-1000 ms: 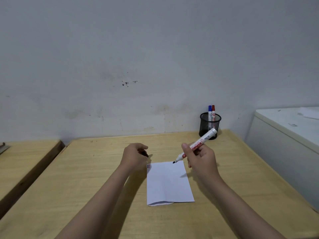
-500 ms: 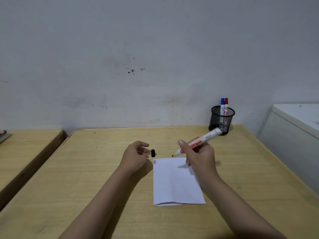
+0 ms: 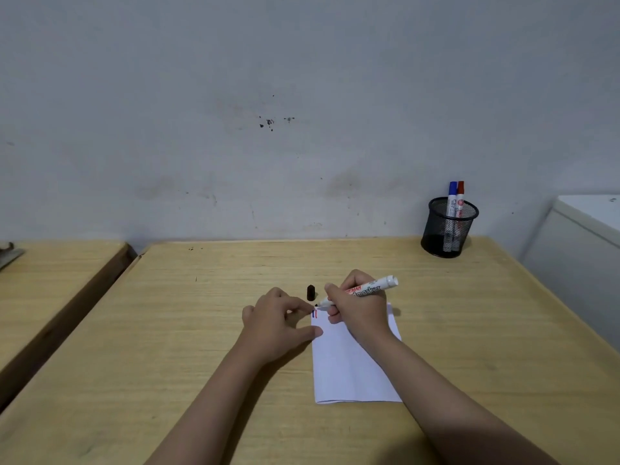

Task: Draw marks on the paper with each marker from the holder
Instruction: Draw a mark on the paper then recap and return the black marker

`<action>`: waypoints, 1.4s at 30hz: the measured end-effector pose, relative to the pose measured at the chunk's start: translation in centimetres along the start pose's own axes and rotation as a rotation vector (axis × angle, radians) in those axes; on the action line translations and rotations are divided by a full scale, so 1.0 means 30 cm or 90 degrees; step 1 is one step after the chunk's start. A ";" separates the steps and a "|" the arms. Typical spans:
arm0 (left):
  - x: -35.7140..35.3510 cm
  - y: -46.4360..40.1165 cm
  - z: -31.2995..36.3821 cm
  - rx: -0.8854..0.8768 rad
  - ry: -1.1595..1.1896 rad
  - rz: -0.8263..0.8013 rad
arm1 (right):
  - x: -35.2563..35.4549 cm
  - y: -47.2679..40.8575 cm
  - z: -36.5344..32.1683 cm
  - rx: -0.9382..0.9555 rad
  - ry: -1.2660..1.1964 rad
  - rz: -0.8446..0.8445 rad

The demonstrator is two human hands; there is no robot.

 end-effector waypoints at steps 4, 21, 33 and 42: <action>0.003 -0.006 -0.003 -0.011 -0.024 -0.005 | -0.002 0.000 -0.002 0.028 0.030 0.006; -0.003 -0.020 -0.004 -0.022 -0.054 -0.018 | -0.001 -0.030 0.023 0.008 0.079 -0.010; -0.003 -0.016 -0.004 -0.033 -0.058 -0.002 | 0.037 -0.040 0.013 -0.011 -0.036 0.046; 0.028 -0.061 0.063 -0.087 0.045 0.121 | 0.060 -0.042 0.008 -0.066 -0.174 0.078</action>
Point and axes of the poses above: each hand's wrist, its own y-axis away from the middle knuckle, its own x-axis out of the back of the hand, z = x × y, the point moved 6 cm from there along -y, towards the middle knuckle, and after that the axes turned 15 degrees about -y, right-handed, at the moved point
